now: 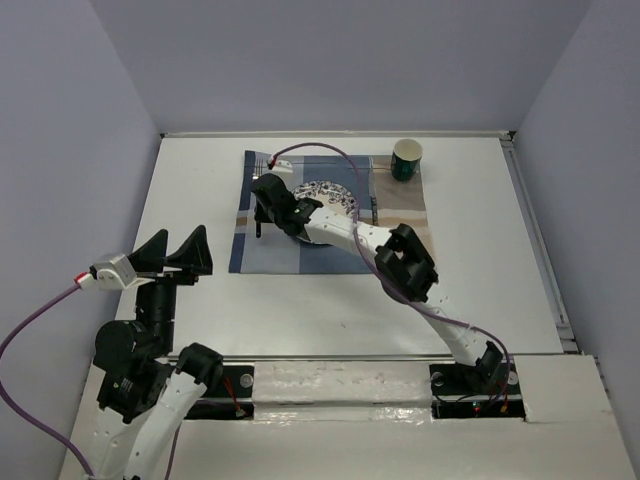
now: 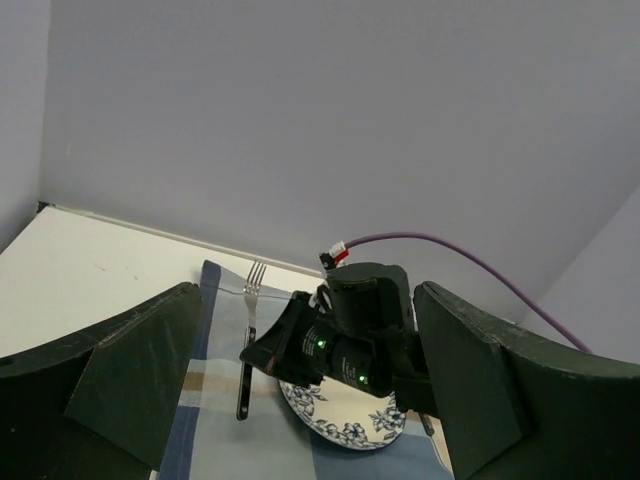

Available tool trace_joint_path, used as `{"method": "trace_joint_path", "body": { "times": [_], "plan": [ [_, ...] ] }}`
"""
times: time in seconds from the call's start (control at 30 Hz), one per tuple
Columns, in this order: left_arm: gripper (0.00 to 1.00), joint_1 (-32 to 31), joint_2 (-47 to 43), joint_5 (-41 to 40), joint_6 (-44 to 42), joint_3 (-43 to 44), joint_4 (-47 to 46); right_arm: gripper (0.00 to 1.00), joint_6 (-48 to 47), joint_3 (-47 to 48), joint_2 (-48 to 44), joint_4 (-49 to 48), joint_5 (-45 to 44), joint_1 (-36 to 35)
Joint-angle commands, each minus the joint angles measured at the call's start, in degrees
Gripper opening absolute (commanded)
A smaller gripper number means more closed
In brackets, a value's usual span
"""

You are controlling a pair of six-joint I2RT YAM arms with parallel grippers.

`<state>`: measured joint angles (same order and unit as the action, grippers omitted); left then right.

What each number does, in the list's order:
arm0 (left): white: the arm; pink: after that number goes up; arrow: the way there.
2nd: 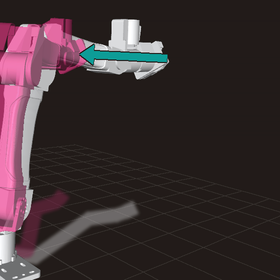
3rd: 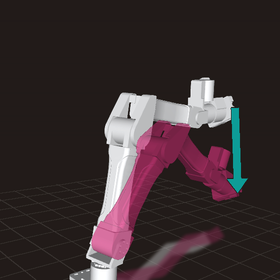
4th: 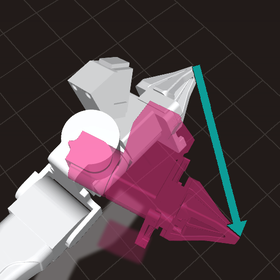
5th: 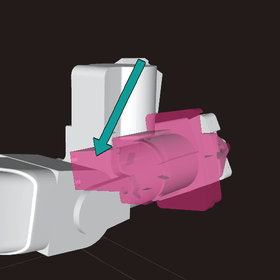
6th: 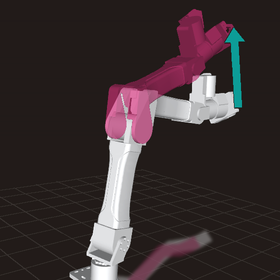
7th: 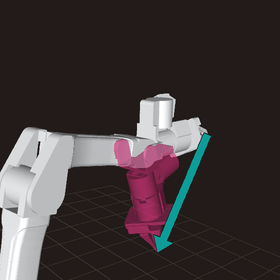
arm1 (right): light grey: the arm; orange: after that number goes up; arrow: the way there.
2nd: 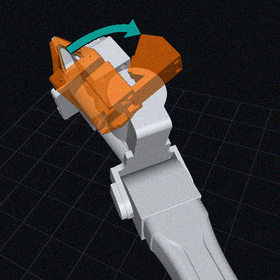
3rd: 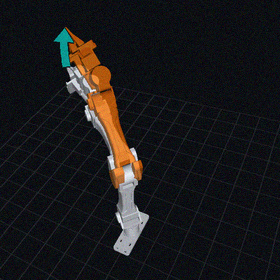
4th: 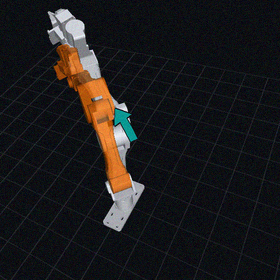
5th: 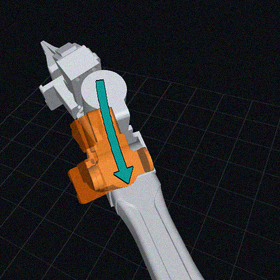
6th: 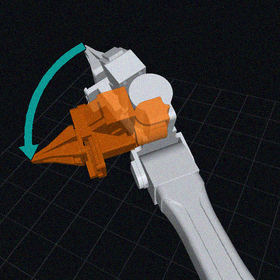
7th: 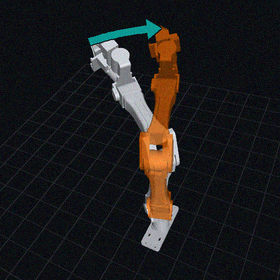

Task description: Set the dinner table for one person

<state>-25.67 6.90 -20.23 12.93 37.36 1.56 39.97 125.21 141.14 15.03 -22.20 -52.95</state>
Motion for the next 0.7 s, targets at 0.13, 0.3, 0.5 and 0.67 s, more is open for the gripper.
{"method": "trace_joint_path", "body": {
  "times": [0.13,0.3,0.5,0.67],
  "plan": [
    [0.98,-0.6,0.8,-0.5,-0.3,0.3,-2.2,0.00,3.4,4.3,2.8,0.8,-0.7,0.7],
    [0.98,-0.6,0.8,-0.3,-0.2,0.3,-2.3,0.00,3.8,4.8,4.5,1.1,-0.3,1.3],
    [0.98,-0.7,1.1,-0.2,-0.3,0.3,-2.3,0.00,4.8,5.3,6.2,1.5,0.0,1.8],
    [0.98,-0.9,1.4,-0.1,-0.4,0.3,-2.4,0.18,5.2,5.3,6.7,1.5,-0.2,1.8]
  ]
}}
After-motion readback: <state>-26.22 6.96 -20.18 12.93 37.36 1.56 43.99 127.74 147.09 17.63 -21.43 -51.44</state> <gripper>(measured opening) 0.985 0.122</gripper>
